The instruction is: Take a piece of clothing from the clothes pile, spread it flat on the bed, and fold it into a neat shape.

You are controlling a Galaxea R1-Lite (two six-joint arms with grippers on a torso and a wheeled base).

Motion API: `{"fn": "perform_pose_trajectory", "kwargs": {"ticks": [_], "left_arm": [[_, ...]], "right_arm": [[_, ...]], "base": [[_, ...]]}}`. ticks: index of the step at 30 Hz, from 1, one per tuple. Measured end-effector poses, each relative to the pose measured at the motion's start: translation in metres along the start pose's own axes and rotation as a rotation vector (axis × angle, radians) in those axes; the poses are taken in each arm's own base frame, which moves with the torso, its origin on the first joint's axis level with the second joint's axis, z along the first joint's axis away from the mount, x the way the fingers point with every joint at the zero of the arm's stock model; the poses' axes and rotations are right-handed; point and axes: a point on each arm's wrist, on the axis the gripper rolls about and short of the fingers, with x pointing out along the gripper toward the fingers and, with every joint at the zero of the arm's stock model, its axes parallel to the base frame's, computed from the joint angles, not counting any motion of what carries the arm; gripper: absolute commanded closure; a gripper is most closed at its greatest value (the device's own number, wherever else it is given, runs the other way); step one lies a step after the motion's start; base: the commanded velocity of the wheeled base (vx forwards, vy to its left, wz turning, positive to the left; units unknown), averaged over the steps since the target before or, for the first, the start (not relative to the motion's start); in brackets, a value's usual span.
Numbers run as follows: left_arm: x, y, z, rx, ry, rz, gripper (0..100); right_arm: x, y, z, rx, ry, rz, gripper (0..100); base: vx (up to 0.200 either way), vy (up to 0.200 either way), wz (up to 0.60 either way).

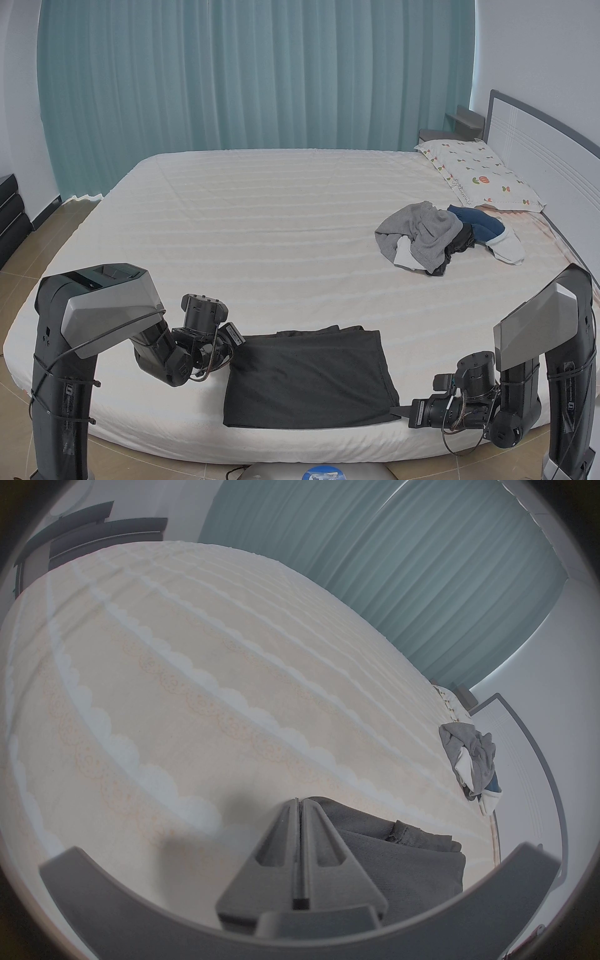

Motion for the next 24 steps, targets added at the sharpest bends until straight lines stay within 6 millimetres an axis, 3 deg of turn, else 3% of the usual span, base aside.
{"fn": "perform_pose_trajectory", "kwargs": {"ticks": [1,3,4,13,18,24], "left_arm": [[0.000,0.000,0.000,-0.001,0.000,0.001,0],[-0.001,0.000,0.000,-0.001,0.000,0.002,0],[-0.001,0.000,0.000,-0.001,0.001,0.003,0],[-0.002,0.000,0.001,-0.011,0.000,0.002,0],[-0.004,0.001,0.007,-0.074,-0.008,-0.005,0],[-0.008,0.002,0.017,-0.134,-0.014,-0.026,0]], "right_arm": [[0.000,-0.001,0.000,0.000,0.001,-0.005,100],[0.000,-0.004,0.000,0.002,0.001,-0.011,100],[0.000,-0.005,0.000,0.003,0.001,-0.013,0],[0.000,-0.005,0.004,0.013,-0.017,-0.005,0],[0.000,-0.002,0.029,0.046,-0.122,0.027,0],[0.020,-0.003,0.063,0.072,-0.217,0.060,0]], "base": [[0.000,0.000,0.00],[0.000,0.000,0.00],[0.000,0.000,0.00],[0.000,0.000,0.00],[0.000,0.000,0.00],[0.000,0.000,0.00]]}}
